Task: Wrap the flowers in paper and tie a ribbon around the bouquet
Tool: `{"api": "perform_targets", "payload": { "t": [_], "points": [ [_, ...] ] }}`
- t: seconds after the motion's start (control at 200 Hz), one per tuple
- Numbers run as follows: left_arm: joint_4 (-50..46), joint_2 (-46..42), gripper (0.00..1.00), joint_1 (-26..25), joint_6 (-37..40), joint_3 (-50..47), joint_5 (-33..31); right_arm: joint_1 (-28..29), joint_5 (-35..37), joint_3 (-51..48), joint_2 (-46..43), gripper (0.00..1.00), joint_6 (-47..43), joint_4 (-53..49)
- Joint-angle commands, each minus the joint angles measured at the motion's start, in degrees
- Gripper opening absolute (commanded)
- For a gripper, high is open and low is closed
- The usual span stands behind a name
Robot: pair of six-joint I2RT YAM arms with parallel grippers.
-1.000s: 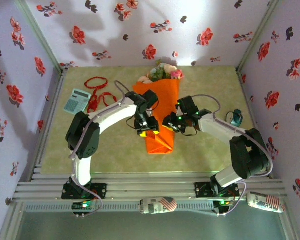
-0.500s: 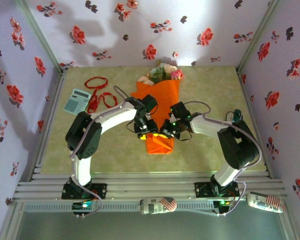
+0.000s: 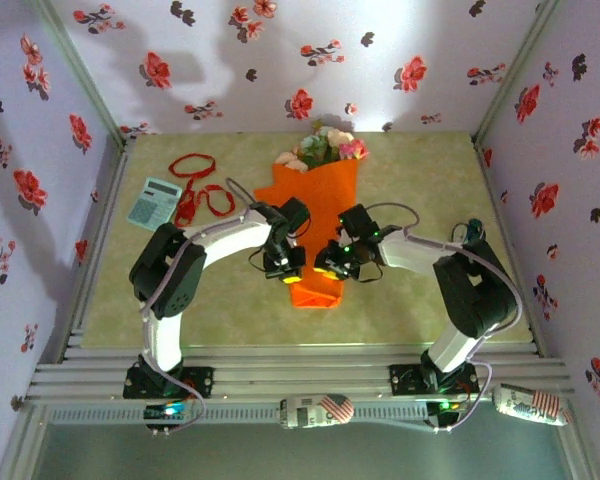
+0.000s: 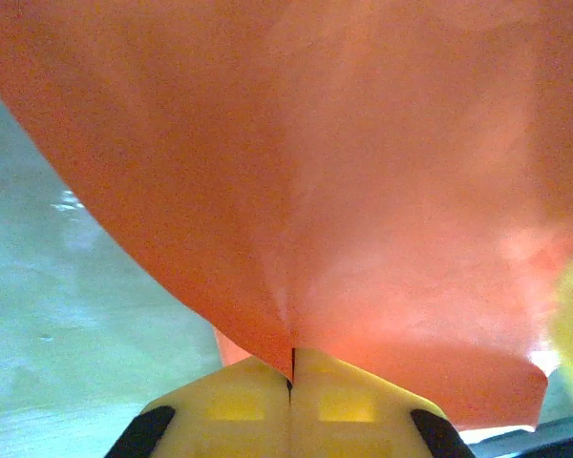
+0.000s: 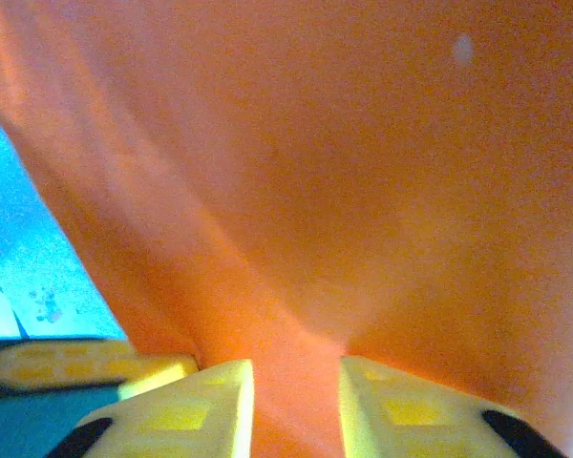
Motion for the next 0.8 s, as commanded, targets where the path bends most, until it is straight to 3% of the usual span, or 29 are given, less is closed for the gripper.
{"api": "perform_targets", "payload": {
  "t": [0.0, 0.205, 0.395, 0.605, 0.795],
  "points": [
    [-1.8, -2.2, 0.0, 0.9, 3.3, -1.8, -3.0, -2.4, 1.9, -0.5, -4.9, 0.38, -1.6, -2.9],
    [1.3, -2.4, 0.0, 1.2, 2.4, -4.7, -4.0, -4.3, -5.9, -8.5, -7.8, 0.49, -0.9, 4.8],
    [3.3, -3.9, 0.0, 1.8, -0.8, -8.4, -6.6, -4.2, -12.7, -14.1, -4.1, 0.49, 3.7, 19.0],
    [5.5, -2.9, 0.0, 2.0, -3.9, -12.0, -6.5, -1.8, -12.5, -13.6, 0.0, 0.43, 5.1, 21.9],
    [6.2, -2.7, 0.0, 2.5, -4.9, -13.1, -6.9, -1.2, -10.7, -14.1, 4.8, 0.33, 9.2, 31.9]
  ]
}}
